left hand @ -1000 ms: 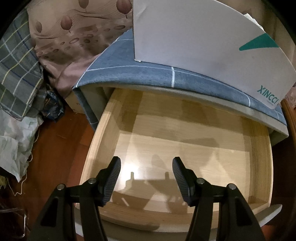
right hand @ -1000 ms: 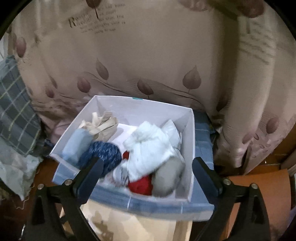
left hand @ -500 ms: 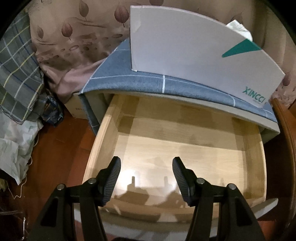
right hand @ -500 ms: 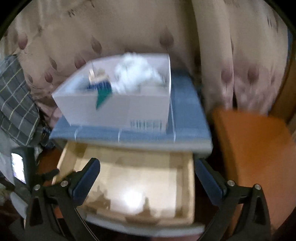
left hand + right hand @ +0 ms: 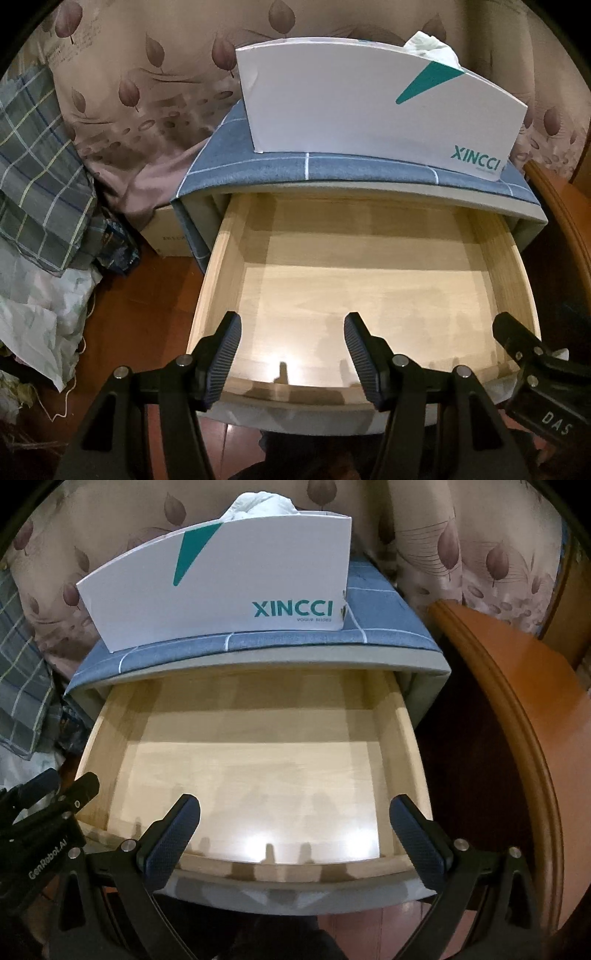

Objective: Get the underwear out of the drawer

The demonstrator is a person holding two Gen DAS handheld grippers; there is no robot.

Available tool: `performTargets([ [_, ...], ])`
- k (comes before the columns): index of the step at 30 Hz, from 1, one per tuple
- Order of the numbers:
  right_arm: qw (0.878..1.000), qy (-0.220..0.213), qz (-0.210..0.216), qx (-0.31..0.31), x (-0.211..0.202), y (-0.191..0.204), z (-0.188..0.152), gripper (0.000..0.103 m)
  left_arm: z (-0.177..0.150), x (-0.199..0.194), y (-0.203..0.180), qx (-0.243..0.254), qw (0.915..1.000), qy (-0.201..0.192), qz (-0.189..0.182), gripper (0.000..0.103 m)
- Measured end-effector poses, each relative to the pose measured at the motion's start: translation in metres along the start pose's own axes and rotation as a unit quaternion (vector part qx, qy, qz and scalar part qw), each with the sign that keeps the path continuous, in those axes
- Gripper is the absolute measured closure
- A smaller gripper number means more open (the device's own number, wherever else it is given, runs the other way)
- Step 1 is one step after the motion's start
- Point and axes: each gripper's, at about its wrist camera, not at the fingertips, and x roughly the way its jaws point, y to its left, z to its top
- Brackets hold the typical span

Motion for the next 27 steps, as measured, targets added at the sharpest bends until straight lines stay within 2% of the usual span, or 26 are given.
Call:
performTargets([
  [7, 1.0, 0.011, 0.014, 0.006, 0.005, -0.004, -0.003, 0.001, -0.001, 0.003, 0.002, -0.008, 1.0, 0.001, -0.001, 0.044],
  [27, 0.999, 0.038, -0.004, -0.017, 0.015, -0.001, -0.005, 0.001, -0.002, 0.005, 0.004, -0.011, 0.9999, 0.007, 0.003, 0.044],
])
